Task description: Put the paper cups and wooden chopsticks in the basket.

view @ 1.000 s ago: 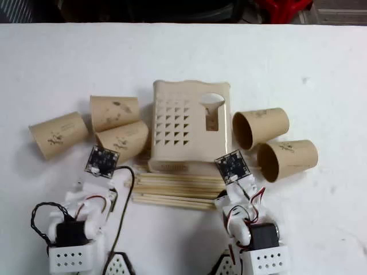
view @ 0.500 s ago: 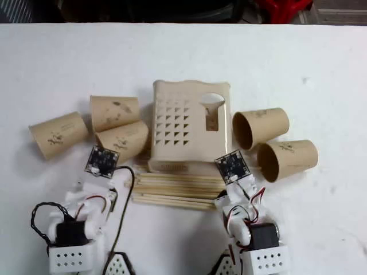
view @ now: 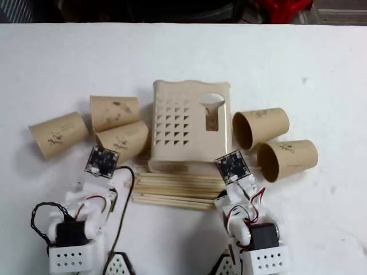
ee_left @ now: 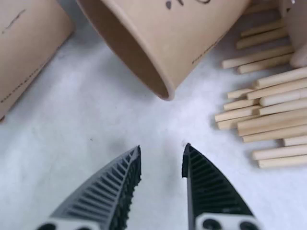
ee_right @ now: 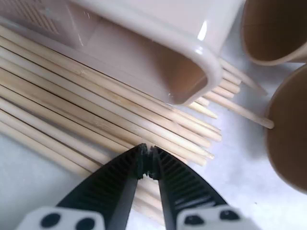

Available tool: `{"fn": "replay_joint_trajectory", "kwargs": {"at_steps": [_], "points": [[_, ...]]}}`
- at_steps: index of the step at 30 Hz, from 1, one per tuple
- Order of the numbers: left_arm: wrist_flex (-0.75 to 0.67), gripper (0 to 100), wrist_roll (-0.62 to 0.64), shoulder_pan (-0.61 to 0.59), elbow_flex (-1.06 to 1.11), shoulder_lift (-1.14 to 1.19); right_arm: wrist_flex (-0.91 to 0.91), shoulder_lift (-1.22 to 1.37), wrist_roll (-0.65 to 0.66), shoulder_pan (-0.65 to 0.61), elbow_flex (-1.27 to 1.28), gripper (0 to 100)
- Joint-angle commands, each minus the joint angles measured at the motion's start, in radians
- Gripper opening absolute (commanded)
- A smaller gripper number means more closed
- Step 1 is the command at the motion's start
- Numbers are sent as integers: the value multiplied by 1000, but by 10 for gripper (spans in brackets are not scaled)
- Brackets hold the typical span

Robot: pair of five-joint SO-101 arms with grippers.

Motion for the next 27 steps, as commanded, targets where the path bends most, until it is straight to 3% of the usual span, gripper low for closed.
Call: {"fn": "replay_joint_trajectory", "kwargs": {"at_steps": [1,13,19,27], "points": [[5,155,-5,12,-5,-15,-22,-16,-6,-12,6,21],[5,155,-5,15,-5,-15,-162,-18,2,16,-40,21],[5,155,-5,15,-5,-15,-170,-16,204,156,-265,21],[5,155,-5,15,-5,-15,-133,68,150,174,-575,22]]}}
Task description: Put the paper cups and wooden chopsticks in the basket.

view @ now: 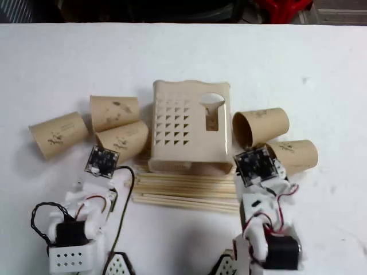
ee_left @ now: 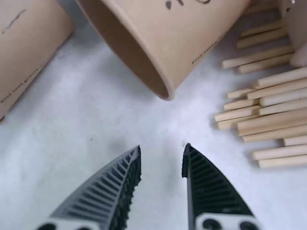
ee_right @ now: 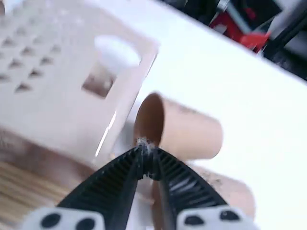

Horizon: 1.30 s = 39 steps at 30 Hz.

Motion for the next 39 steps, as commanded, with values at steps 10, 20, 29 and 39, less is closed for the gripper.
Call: {"fn": "replay_joint_trajectory", "kwargs": {"at_steps": [10,20,29,39], "points": [[5,155,-5,15,-5,-15,12,990,-157,-97,-760,193],[5,155,-5,15,-5,-15,18,1676,-164,-168,-1149,198],[5,155,-5,15,-5,-15,-19,1891,-166,-151,-1298,198],[5,155,-5,15,-5,-15,-25,2114,-161,-134,-1491,198]]}}
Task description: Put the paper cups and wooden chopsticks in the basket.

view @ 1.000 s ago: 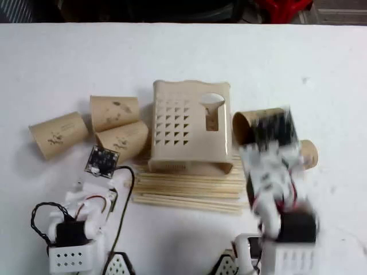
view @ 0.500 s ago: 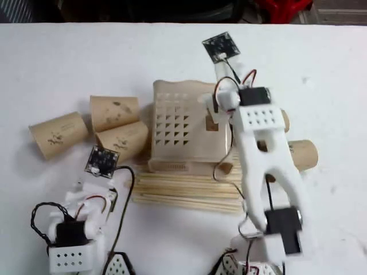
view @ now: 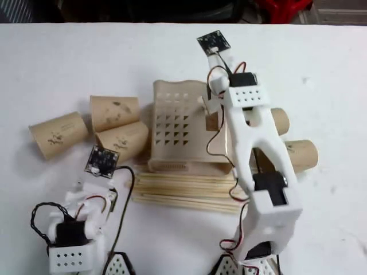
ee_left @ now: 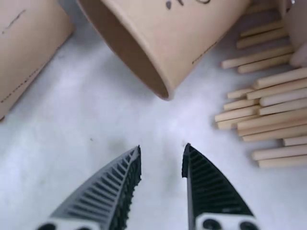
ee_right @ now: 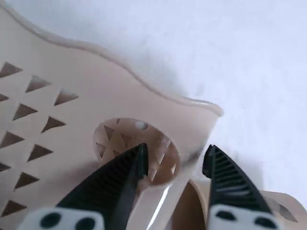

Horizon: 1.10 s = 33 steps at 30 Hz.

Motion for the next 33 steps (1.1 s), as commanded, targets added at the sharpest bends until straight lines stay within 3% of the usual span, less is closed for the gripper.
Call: {"fn": "replay_joint_trajectory", "kwargs": {"at_steps": [1,8,13,21,30,33], "points": [[5,155,-5,15,-5,-15,-21,51,-2,24,-124,198],[5,155,-5,15,-5,-15,-19,219,-2,31,-281,182],[5,155,-5,15,-5,-15,-19,291,-9,44,-390,6],[5,157,-3,15,-5,-15,45,275,-120,96,-565,15],[5,157,-12,-5,-5,-15,246,179,-129,101,-832,15],[-20,158,-86,-8,-5,-15,291,151,-129,97,-901,15]]}}
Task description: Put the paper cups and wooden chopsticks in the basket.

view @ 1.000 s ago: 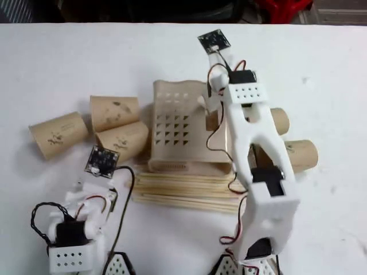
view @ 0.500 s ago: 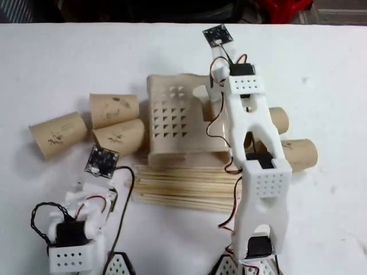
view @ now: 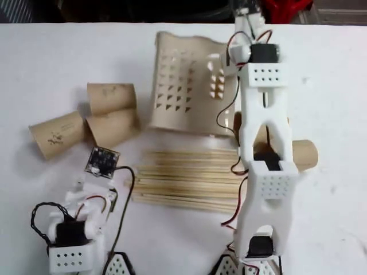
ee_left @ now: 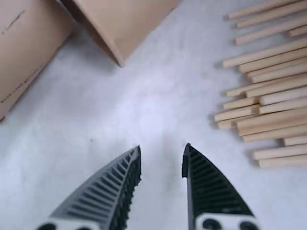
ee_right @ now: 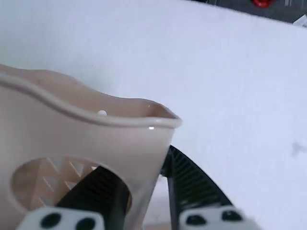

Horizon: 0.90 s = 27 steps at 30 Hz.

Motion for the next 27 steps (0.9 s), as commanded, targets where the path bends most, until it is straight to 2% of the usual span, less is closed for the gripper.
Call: {"fn": "replay_joint_trajectory", "kwargs": {"at_steps": [1,3,5,9,11,15,18,22,27], "points": [[-28,158,-120,-8,-5,-15,30,-128,-14,1,-135,15],[-26,158,-166,-18,-29,-15,35,-143,-15,-1,-172,15],[-26,158,-178,-91,-83,-15,27,-145,-17,-1,-204,15],[-28,158,-190,-275,-282,-16,8,-153,-100,8,-270,15],[-26,158,-233,-314,-379,-13,21,-153,-114,15,-341,15],[8,158,-255,-314,-511,2,119,-151,-126,13,-519,15],[43,159,-242,-314,-635,122,245,-140,-124,13,-735,15],[66,159,-152,-294,-904,444,291,-193,-120,-1,-732,15],[275,164,-78,-142,-1410,863,294,-231,-120,-8,-738,15]]}}
